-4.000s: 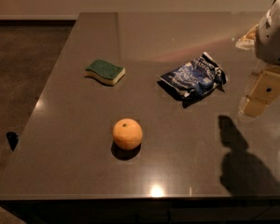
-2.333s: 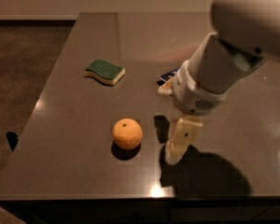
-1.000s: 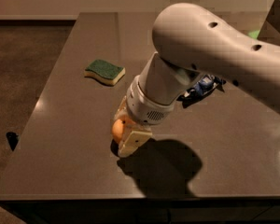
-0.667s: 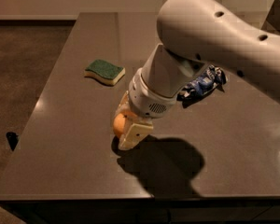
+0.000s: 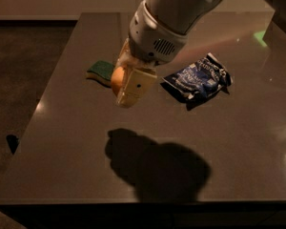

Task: Pick orange

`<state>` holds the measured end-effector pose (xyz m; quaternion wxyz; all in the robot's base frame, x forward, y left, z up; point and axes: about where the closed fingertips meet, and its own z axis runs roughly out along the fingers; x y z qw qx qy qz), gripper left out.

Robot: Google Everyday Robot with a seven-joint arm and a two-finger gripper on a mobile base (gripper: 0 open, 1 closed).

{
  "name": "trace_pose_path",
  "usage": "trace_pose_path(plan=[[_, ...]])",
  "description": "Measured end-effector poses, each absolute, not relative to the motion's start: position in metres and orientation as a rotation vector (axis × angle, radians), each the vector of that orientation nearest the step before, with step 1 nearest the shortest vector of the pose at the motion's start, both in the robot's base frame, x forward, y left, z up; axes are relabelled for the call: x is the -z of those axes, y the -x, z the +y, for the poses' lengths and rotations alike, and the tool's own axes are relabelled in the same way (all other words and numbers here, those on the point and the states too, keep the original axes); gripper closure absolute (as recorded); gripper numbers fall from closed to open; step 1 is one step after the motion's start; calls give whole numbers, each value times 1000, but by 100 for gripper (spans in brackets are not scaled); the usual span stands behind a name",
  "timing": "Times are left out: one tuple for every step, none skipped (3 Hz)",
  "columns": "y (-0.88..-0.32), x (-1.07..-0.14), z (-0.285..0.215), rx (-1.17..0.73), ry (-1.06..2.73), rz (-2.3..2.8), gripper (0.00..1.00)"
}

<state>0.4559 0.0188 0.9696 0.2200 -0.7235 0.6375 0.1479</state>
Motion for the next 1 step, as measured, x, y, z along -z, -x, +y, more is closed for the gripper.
trace_pose_path(plan=[[-456,-970,19,-408,2000,1762,100]])
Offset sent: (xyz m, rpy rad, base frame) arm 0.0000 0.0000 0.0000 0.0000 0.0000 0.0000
